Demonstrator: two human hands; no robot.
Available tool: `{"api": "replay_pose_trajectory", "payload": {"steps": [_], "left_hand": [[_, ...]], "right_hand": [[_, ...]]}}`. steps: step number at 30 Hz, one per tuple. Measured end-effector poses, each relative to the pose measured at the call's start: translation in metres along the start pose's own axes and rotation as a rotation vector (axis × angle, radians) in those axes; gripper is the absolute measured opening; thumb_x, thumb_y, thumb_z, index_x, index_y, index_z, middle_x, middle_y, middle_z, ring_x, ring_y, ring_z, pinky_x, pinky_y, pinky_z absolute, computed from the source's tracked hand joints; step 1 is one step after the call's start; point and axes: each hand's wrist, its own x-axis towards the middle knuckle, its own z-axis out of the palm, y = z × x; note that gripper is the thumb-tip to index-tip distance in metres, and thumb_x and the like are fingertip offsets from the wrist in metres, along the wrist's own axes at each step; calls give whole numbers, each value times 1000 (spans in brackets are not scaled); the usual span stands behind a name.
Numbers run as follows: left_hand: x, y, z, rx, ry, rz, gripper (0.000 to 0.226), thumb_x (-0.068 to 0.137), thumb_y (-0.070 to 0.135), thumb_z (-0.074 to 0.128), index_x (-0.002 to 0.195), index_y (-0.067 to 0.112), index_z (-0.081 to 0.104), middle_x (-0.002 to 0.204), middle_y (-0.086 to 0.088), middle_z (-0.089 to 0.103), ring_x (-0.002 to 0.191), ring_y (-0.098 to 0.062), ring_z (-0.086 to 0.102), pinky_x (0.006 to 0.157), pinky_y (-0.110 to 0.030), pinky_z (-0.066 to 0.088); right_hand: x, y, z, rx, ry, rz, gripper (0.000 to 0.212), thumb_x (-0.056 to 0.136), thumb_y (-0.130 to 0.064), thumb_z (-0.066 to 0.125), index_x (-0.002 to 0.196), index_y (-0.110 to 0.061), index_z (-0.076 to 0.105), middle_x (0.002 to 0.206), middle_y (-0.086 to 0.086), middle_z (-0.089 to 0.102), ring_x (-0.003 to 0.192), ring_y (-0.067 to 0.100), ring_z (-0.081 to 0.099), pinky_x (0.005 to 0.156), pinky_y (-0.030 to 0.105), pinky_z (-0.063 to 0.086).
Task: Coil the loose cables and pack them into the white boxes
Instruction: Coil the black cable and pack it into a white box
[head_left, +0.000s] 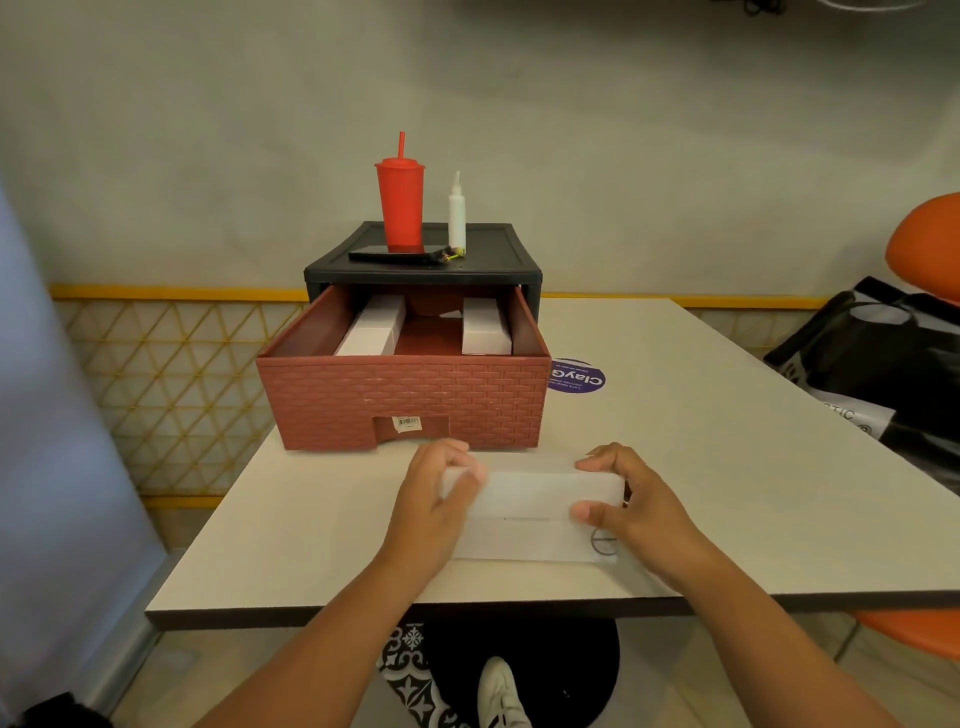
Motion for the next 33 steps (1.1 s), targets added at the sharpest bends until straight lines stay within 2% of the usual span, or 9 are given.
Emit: {"api": "replay_pose_trajectory", "payload": {"steps": [4, 6, 10, 13, 20, 23, 26, 29, 33], "left_hand": [[0, 22, 7, -157, -7, -208, 18, 94, 20, 52, 81, 7, 56, 79, 6, 56, 77, -7, 48, 71, -10, 39], [1, 25, 10, -141, 13, -283, 4, 92, 21, 54, 92, 19, 58, 95, 19, 57, 94, -7, 52, 90, -26, 41], [4, 29, 18, -97, 201, -367, 46, 87, 28, 63, 129, 25, 45, 125, 8, 45, 112, -9, 43, 91, -24, 32], [5, 33, 23, 10, 279, -403, 72, 80, 33, 69, 141, 25, 32, 141, -1, 33, 124, -21, 40, 100, -34, 37], [4, 50, 10, 123, 96, -608, 100, 73, 41, 74, 148, 37, 9, 155, 1, -16, 137, -28, 27, 104, -36, 36], [-4, 49, 3, 60, 22, -636, 92, 76, 27, 70, 146, 40, 12, 154, -7, 13, 120, -25, 45, 90, -31, 44], [-15, 43, 0, -123, 16, -587, 64, 89, 17, 58, 141, 37, 27, 122, 7, 50, 106, -18, 56, 97, -35, 45], [-23, 42, -1, -241, -20, -638, 66, 95, 17, 50, 148, 32, 12, 104, 8, 55, 99, -20, 60, 91, -38, 49], [-26, 55, -4, -334, -102, -700, 68, 96, 33, 49, 146, 44, 5, 122, 2, 56, 95, -18, 62, 80, -36, 54]], "right_hand": [[-7, 3, -10, -107, 1, -73, 52, 73, 0, 73, 102, -37, 50, 112, -17, 47, 103, 7, 50, 84, 17, 47], [-10, 3, -10, -108, 21, -54, 62, 72, -2, 75, 109, -41, 45, 110, -20, 47, 102, 4, 50, 84, 16, 49], [-19, -1, -2, 19, 102, 54, 82, 64, -6, 82, 123, -39, 36, 103, -16, 54, 94, 4, 55, 82, 19, 50], [-27, -4, 17, -60, 140, -12, 62, 61, -11, 83, 106, -36, 47, 96, -18, 57, 87, -2, 56, 76, 17, 52], [-43, -12, 51, -199, -43, -225, 62, 63, -28, 78, 107, -52, 41, 108, -24, 57, 104, -5, 51, 82, 11, 43], [-46, -16, 63, -197, -229, -251, 81, 59, -29, 83, 118, -55, 35, 129, -36, 40, 121, -11, 39, 101, 12, 33], [-43, -14, 70, -149, -316, -217, 81, 56, -30, 86, 117, -58, 41, 141, -38, 22, 136, -10, 19, 113, 17, 18], [-42, -16, 72, -161, -310, -148, 76, 57, -27, 87, 107, -62, 43, 145, -31, 13, 133, -15, 15, 106, 7, 19], [-42, -25, 75, -173, -263, -170, 74, 62, -22, 84, 108, -61, 41, 148, -26, 9, 115, -36, 11, 86, -10, 19]]}}
